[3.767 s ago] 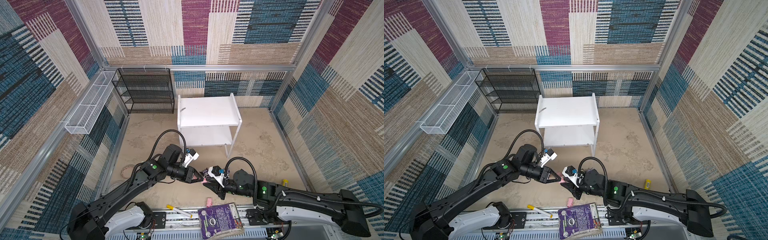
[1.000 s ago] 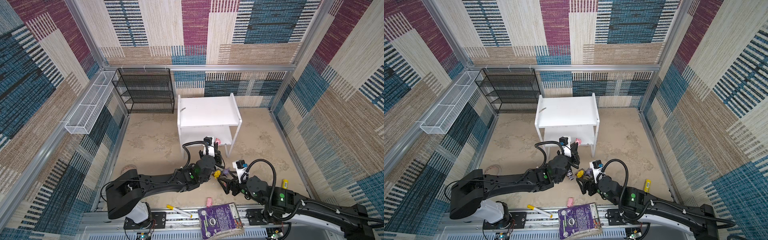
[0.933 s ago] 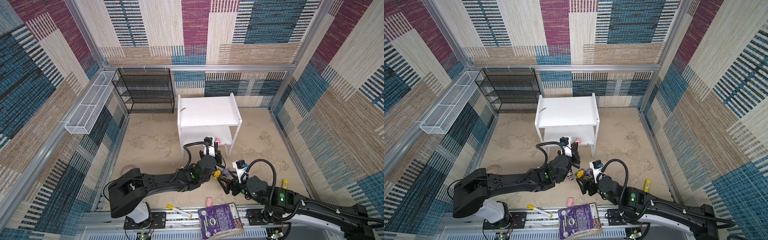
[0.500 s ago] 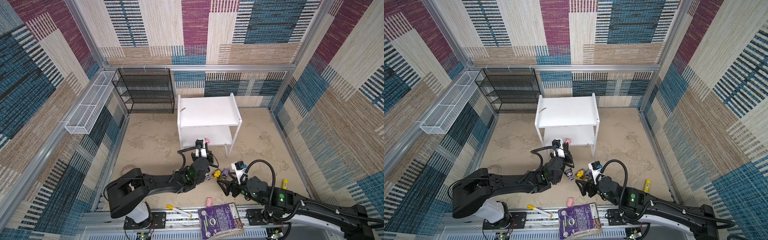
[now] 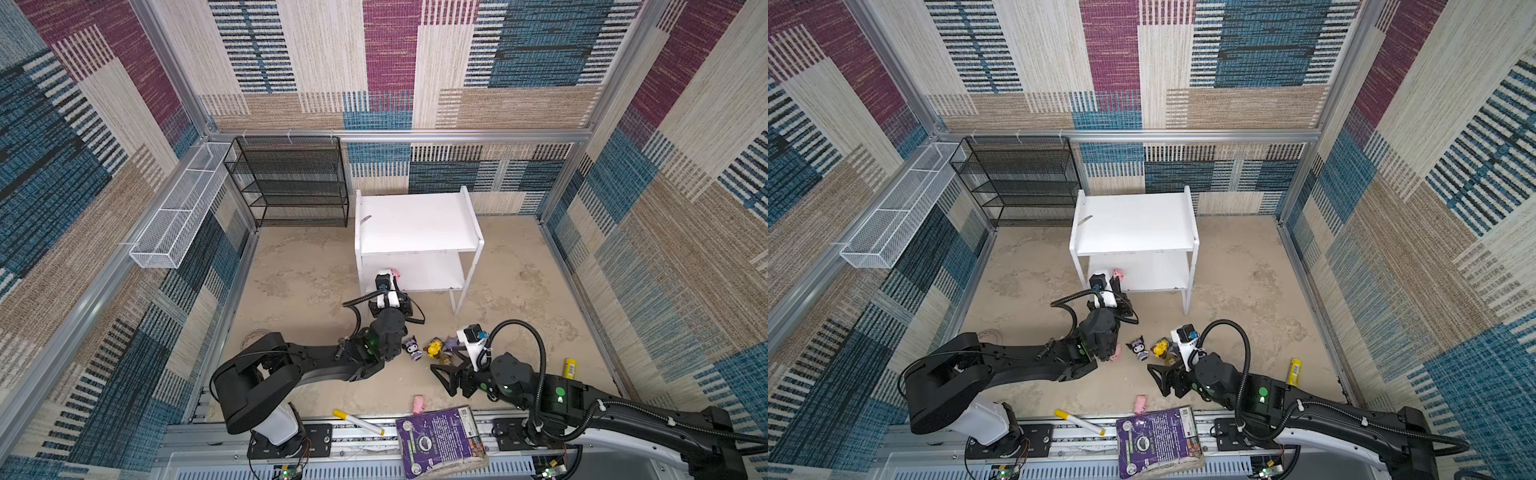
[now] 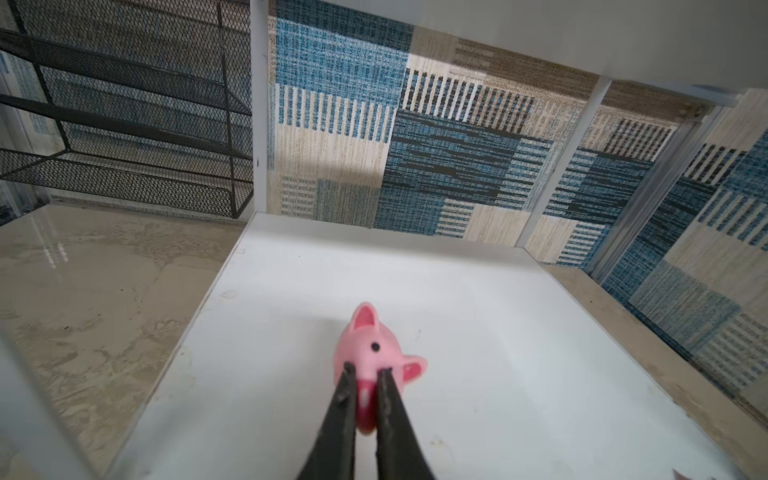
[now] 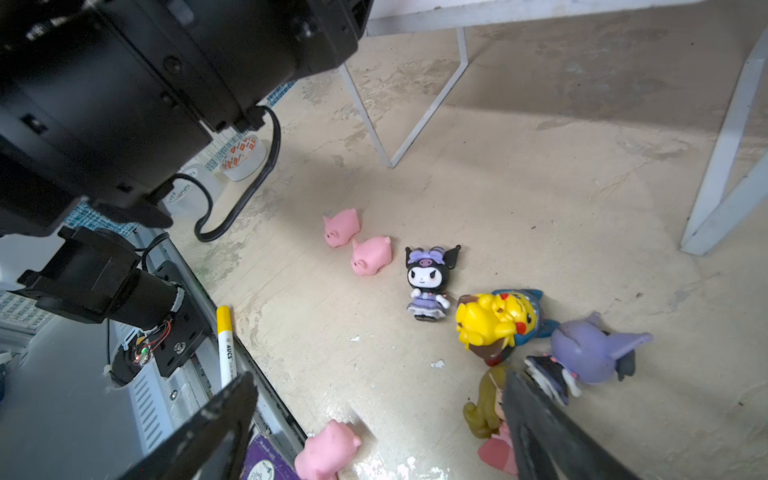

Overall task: Place and organize the plastic toys onto the shelf
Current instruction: 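Lower the pink pig onto the lower white shelf and open the left gripper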

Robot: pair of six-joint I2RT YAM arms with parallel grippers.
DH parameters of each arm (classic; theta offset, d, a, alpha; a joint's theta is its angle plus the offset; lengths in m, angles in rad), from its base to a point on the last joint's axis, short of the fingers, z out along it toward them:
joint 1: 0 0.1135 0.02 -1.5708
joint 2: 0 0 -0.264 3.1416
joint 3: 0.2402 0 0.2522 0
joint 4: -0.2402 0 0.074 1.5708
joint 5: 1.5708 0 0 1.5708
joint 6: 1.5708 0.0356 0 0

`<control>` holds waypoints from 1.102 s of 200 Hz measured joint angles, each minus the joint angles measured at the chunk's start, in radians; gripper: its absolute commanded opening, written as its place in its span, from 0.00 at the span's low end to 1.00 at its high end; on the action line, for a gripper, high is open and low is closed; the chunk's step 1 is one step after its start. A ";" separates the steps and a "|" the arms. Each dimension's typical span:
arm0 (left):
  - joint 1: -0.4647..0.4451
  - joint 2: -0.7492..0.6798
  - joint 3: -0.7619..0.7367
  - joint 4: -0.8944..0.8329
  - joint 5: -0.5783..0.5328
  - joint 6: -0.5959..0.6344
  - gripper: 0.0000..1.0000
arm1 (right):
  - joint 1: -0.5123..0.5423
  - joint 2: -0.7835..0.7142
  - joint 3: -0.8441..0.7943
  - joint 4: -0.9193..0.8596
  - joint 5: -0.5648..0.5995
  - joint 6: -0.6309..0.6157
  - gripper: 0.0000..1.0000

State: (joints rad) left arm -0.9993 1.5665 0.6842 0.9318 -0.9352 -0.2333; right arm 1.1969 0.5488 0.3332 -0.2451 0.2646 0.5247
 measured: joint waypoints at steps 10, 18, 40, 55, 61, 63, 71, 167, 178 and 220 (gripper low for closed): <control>0.011 0.001 0.000 0.008 0.000 0.002 0.11 | 0.000 0.000 0.000 0.001 -0.002 -0.001 0.93; 0.021 0.002 0.000 0.014 0.000 0.005 0.11 | 0.000 0.000 0.000 0.002 -0.003 -0.003 0.93; 0.050 0.008 0.000 0.016 0.000 0.008 0.11 | 0.000 0.003 -0.003 0.003 -0.011 -0.006 0.93; 0.069 0.012 0.000 0.017 0.002 0.008 0.11 | 0.000 0.004 -0.007 0.009 -0.021 -0.007 0.93; 0.076 0.013 0.000 0.017 0.006 0.008 0.11 | 0.000 0.007 -0.008 0.009 -0.021 -0.007 0.93; 0.078 0.013 0.000 0.017 0.008 0.008 0.11 | 0.000 0.007 -0.008 0.010 -0.021 -0.007 0.93; 0.086 0.013 0.000 0.017 0.023 0.007 0.11 | 0.000 0.007 -0.009 0.013 -0.021 -0.007 0.93; 0.100 0.051 0.003 0.002 0.075 -0.027 0.26 | 0.000 0.008 -0.013 0.016 -0.026 -0.007 0.94; 0.100 0.051 0.004 0.002 0.079 -0.032 0.32 | 0.000 0.009 -0.013 0.016 -0.029 -0.007 0.93; 0.100 0.042 0.004 -0.002 0.080 -0.035 0.50 | 0.000 0.009 -0.013 0.016 -0.029 -0.007 0.94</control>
State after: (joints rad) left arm -0.8993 1.6089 0.6880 0.9298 -0.8547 -0.2687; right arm 1.1965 0.5579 0.3199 -0.2291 0.2352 0.5179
